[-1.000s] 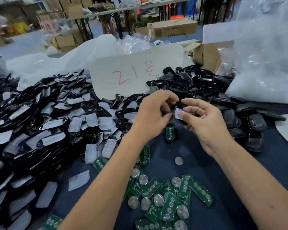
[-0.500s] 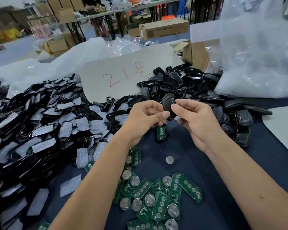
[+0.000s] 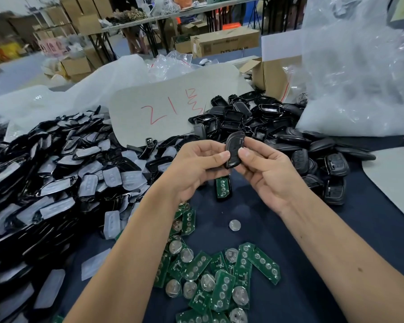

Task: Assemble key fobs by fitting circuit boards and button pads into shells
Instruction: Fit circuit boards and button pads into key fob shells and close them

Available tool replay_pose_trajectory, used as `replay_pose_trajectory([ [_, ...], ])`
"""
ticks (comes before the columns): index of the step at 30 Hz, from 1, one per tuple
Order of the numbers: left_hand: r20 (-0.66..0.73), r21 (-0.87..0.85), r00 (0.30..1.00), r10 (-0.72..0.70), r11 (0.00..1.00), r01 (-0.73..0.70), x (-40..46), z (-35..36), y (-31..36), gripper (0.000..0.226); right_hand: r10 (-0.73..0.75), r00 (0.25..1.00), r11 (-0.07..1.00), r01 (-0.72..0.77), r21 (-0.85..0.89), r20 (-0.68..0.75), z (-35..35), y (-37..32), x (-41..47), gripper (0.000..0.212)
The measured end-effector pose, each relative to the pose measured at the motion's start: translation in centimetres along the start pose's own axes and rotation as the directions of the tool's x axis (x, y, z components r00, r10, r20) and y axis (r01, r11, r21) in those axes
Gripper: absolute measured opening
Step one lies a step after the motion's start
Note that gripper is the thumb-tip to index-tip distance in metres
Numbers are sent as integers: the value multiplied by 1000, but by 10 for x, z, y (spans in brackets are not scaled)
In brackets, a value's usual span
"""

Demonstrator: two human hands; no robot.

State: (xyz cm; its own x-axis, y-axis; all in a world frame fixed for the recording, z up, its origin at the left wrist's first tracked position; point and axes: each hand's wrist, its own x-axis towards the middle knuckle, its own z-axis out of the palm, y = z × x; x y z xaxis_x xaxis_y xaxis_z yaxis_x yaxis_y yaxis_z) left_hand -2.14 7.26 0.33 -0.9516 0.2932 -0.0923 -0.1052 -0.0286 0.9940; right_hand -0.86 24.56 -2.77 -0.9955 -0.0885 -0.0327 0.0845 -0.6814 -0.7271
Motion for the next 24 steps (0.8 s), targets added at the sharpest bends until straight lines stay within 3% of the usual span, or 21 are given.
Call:
replay_pose_trajectory([
  [4, -134, 260, 987, 85, 965, -48, -2, 2, 8, 8, -65, 994, 994, 57, -92, -88, 5, 8, 1, 24],
  [6, -185, 474, 957, 224, 873, -112, 1, 4, 10, 14, -118, 985, 986, 101, -132, -129, 9, 13, -1, 34],
  [8, -145, 679, 922, 360, 714, -172, 2, 8, 13, 16, -167, 973, 976, 141, -167, -157, 14, 16, -3, 46],
  [11, 8, 845, 882, 472, 468, -259, -1, 16, 14, 14, -226, 955, 962, 188, -197, -193, 14, 17, -4, 28],
  [13, 89, 880, 861, 501, 366, -303, -4, 21, 12, 12, -229, 948, 956, 176, -234, -220, 9, 16, -4, 20],
  [14, 107, 875, 855, 508, 361, -324, -5, 21, 12, 11, -230, 947, 949, 166, -268, -226, 7, 15, -3, 20],
  [17, 122, 840, 879, 461, 424, -340, -4, 11, 13, 19, -242, 945, 934, 165, -317, -221, 4, 16, -1, 22],
  [18, 120, 869, 909, 398, 402, -290, -4, 7, 12, 24, -244, 945, 934, 169, -315, -217, 4, 16, 0, 21],
  [21, 64, 988, 987, 151, 128, -83, -2, 1, 3, 42, -261, 941, 928, 183, -325, -215, 1, 15, 2, 21],
  [22, 48, 994, 994, 96, 94, -57, -2, 1, 0, 44, -273, 938, 924, 193, -330, -215, -1, 13, 3, 19],
  [24, 54, 991, 996, 70, 122, -62, -1, 2, -2, 43, -287, 937, 921, 213, -327, -199, -4, 8, 5, 16],
])
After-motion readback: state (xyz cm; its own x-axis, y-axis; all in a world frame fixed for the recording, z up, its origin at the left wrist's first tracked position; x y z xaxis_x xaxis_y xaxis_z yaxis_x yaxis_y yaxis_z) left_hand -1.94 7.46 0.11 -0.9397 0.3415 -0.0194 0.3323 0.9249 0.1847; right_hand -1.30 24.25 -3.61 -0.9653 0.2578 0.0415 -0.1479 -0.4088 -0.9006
